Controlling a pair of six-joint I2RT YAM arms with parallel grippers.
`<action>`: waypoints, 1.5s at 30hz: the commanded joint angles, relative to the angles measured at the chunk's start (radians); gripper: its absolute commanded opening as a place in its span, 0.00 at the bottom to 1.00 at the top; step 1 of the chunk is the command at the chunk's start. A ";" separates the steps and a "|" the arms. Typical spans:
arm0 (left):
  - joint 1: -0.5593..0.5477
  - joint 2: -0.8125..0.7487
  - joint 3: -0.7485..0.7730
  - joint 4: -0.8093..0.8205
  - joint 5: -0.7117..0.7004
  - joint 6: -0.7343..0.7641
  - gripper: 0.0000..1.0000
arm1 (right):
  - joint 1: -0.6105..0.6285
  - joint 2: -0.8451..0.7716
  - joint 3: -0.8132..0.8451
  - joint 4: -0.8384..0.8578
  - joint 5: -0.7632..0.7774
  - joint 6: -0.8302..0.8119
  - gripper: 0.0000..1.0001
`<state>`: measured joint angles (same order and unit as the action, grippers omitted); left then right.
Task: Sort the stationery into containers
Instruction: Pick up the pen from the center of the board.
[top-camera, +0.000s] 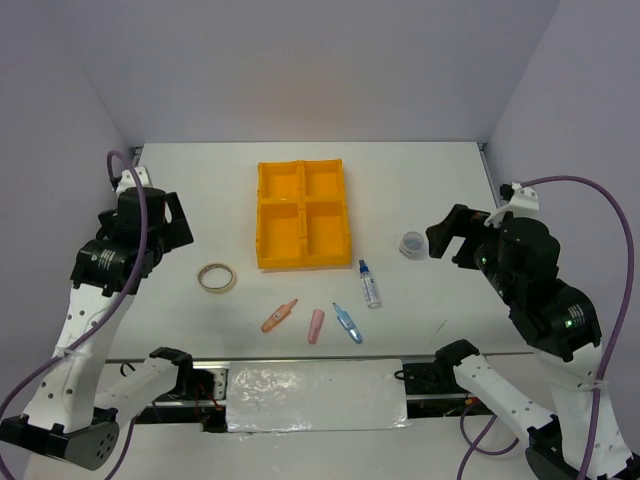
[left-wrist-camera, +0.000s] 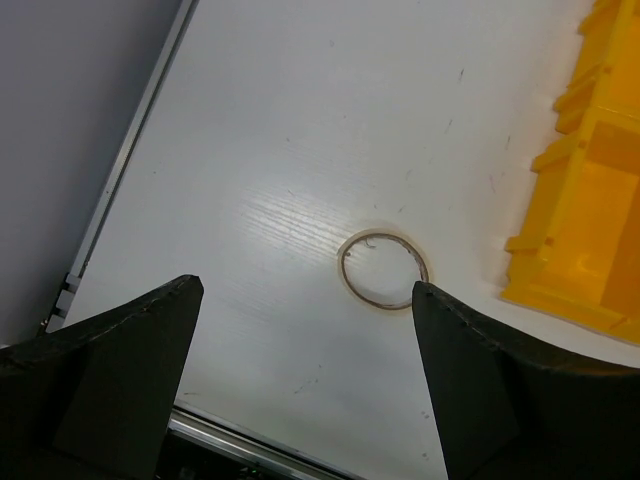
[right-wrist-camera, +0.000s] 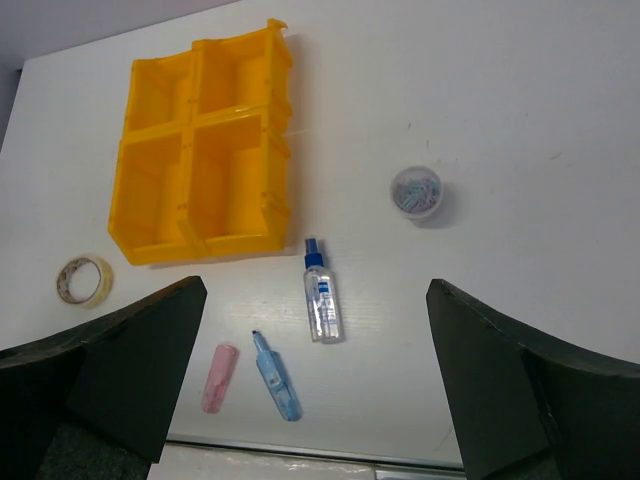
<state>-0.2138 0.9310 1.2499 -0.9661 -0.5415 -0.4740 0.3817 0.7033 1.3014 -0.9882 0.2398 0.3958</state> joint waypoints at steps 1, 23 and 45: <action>-0.004 0.008 0.029 0.040 0.008 0.014 0.99 | 0.005 -0.008 -0.002 0.052 0.016 -0.018 1.00; -0.004 0.031 0.088 0.030 0.146 -0.023 0.99 | 0.318 0.219 -0.085 0.186 0.001 0.184 1.00; -0.004 0.020 -0.003 0.012 0.248 0.012 0.99 | 0.790 0.438 -0.605 0.387 0.073 0.311 0.72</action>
<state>-0.2138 0.9573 1.2476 -0.9730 -0.3313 -0.4736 1.1652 1.1843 0.7280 -0.7258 0.2947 0.7029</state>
